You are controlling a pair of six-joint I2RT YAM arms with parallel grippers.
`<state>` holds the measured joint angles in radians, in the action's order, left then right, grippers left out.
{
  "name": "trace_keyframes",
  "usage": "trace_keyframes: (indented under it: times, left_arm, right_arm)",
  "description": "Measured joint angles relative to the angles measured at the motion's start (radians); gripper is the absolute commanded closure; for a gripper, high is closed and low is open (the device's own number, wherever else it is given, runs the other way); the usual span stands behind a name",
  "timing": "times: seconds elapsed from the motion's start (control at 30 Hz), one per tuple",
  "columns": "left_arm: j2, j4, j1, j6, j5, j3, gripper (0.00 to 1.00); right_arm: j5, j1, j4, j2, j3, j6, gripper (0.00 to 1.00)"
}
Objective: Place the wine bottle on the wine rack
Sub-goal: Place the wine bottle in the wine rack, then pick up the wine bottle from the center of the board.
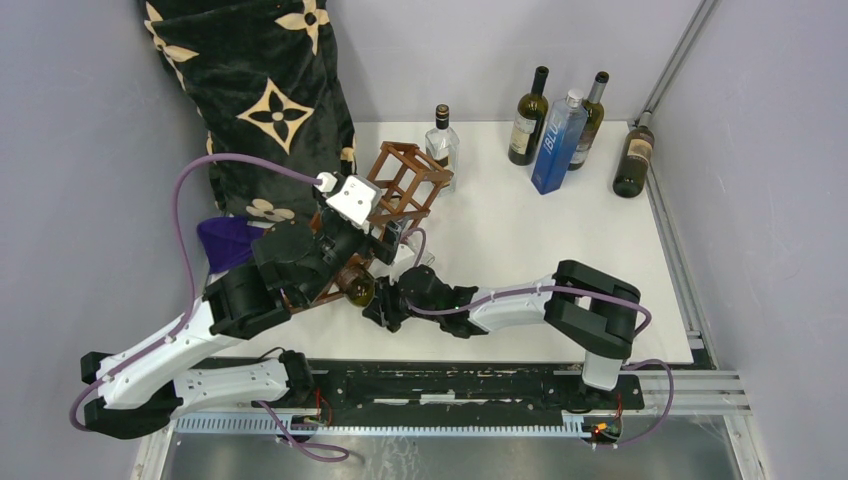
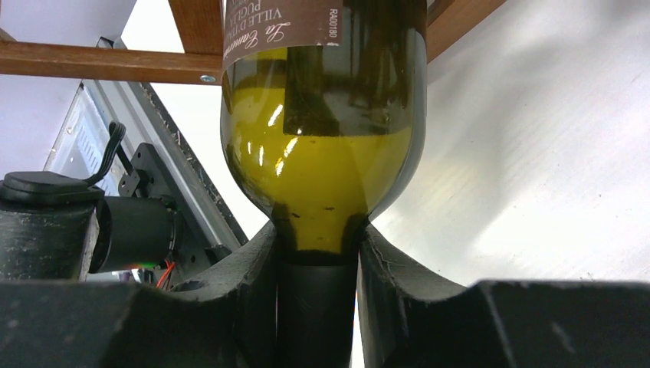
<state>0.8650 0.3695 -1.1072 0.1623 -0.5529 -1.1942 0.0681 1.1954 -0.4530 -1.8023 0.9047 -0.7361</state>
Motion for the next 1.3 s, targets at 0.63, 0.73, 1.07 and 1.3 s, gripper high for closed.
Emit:
trace_keyframes:
  times: [0.63,0.73,1.07,1.3]
  left_arm:
    - [-0.013,-0.008,0.0,-0.018,0.002,-0.007,0.0]
    - [-0.024,-0.034,0.0,-0.043,0.003,-0.007,0.0]
    - [0.034,-0.169,0.0,-0.136,0.006,-0.116,0.0]
    - [0.193,-0.235,0.003,-0.162,0.017,-0.382,0.0]
  right_arm:
    - [-0.019,-0.045,-0.071,-0.052,0.082,0.102,0.18]
    - [-0.051,-0.048,-0.065,-0.043,0.079,0.126,0.17]
    - [-0.158,-0.047,0.017,0.166,-0.052,0.241,0.17]
    - [-0.32,-0.068,0.114,0.402,-0.148,0.476,0.13]
